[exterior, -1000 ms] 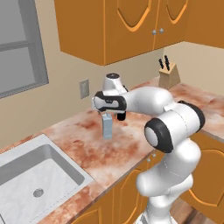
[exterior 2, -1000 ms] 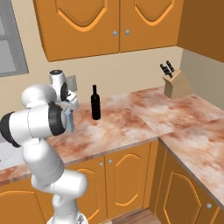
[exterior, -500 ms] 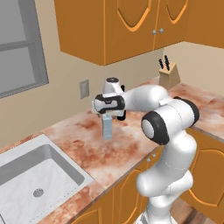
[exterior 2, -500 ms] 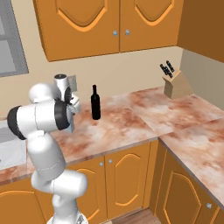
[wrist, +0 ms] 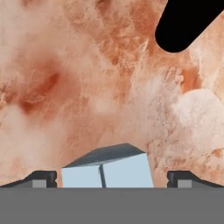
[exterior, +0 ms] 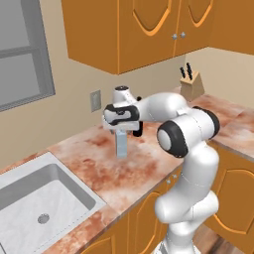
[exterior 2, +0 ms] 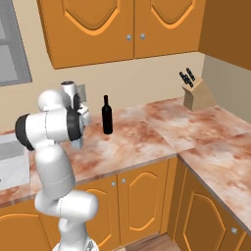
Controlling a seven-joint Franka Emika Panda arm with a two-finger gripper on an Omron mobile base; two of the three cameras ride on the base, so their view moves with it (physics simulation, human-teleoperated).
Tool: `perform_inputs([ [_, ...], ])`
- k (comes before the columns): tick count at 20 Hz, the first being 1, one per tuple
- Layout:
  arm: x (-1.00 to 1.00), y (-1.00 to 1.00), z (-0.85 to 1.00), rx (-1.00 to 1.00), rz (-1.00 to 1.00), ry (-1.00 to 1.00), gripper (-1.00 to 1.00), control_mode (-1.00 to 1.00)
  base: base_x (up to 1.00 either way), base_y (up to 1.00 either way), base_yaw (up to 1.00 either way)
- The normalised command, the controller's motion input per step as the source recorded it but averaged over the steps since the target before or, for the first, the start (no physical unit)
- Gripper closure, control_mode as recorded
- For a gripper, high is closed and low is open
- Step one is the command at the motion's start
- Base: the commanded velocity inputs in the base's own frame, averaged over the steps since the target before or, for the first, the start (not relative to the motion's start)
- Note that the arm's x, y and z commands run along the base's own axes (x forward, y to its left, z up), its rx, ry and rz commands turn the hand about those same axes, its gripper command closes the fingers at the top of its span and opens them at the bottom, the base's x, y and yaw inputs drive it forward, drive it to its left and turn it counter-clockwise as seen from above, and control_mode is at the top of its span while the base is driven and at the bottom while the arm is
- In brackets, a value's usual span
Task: Move the drinks to the dining counter.
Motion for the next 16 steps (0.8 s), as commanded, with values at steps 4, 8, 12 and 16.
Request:
perform_inputs([
  [4, -0.15, 0.00, -0.73, -0.22, 0.01, 0.26, 1.00, -1.00, 0.00, 0.00, 0.00],
  [8, 0.00, -0.20, -0.66, -0.03, 0.05, 0.09, 1.00, -1.00, 0.00, 0.00, 0.00],
  [12, -0.24, -0.04, -0.82, 0.00, 0.05, 0.04, 1.00, -1.00, 0.00, 0.00, 0.00],
  [16, -0.83, 0.00, -0.59, 0.01, 0.00, 0.00, 1.00, -1.00, 0.00, 0.00, 0.00],
])
